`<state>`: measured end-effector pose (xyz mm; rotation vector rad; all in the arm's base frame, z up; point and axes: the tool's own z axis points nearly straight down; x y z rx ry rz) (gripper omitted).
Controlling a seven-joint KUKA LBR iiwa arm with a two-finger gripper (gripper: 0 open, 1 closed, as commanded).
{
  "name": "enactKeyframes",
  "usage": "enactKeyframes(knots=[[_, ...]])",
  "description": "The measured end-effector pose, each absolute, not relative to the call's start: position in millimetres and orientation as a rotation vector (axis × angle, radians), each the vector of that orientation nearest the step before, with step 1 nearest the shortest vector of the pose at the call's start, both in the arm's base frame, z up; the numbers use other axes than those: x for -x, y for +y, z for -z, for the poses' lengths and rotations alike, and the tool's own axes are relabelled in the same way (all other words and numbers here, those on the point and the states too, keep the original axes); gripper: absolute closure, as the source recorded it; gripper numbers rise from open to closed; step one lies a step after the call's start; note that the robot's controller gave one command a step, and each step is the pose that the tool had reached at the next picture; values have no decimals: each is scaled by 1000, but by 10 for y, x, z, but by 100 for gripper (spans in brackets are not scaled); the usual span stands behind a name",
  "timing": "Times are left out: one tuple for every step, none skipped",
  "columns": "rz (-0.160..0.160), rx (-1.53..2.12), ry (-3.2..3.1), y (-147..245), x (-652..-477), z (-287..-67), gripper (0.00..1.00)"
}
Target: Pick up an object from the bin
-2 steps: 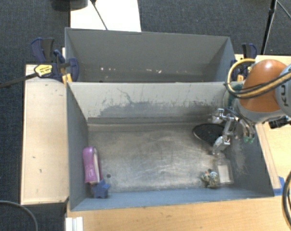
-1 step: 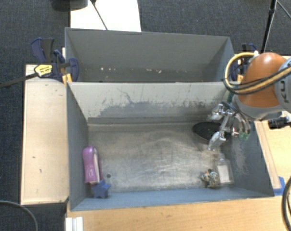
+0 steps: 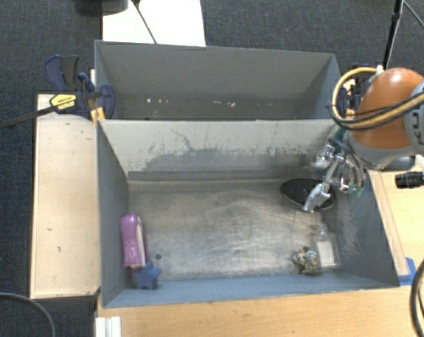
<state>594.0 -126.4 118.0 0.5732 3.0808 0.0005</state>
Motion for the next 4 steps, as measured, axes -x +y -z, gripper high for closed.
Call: enactKeyframes(knots=[[-16, -745, 3050, -1265, -5947, -719, 0], [0, -862, 3017, -1120, -5942, -729, 0], [1, -857, 3014, -1128, -5951, -739, 100], [1, -851, 3020, -1134, -5960, -798, 100]])
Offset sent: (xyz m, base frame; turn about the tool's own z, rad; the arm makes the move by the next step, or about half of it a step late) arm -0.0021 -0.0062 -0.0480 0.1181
